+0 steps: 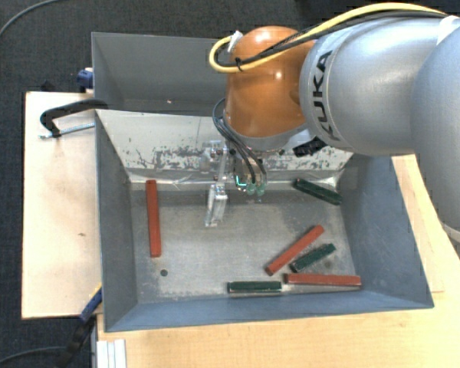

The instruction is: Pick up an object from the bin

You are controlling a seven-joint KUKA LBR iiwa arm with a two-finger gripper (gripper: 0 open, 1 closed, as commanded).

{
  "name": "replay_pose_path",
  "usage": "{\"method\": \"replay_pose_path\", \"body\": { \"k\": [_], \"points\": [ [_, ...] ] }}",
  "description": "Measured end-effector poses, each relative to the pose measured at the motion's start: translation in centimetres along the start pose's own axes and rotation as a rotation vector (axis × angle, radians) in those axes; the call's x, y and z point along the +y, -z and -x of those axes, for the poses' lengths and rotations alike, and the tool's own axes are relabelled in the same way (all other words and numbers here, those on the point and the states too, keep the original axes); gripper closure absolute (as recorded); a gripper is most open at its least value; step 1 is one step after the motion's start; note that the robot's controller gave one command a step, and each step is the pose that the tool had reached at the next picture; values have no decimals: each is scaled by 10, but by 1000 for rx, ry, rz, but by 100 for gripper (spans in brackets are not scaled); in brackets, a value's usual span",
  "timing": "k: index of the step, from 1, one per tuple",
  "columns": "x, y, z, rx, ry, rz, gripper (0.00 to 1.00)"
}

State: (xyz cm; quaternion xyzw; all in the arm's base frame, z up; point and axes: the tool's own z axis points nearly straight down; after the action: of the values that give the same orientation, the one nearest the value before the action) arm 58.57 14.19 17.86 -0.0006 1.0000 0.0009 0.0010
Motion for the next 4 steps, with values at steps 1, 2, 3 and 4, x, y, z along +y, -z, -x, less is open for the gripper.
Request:
{"method": "replay_pose_path", "body": {
  "k": [1,2,3,4],
  "points": [
    [15,-33,-84,8,127,-1,0],
    [-52,-10,-73,-5,138,-4,0],
    [-96,-87,-91,8,393,-2,0],
    [-125,-59,-82,-5,324,-2,0]
  ]
}}
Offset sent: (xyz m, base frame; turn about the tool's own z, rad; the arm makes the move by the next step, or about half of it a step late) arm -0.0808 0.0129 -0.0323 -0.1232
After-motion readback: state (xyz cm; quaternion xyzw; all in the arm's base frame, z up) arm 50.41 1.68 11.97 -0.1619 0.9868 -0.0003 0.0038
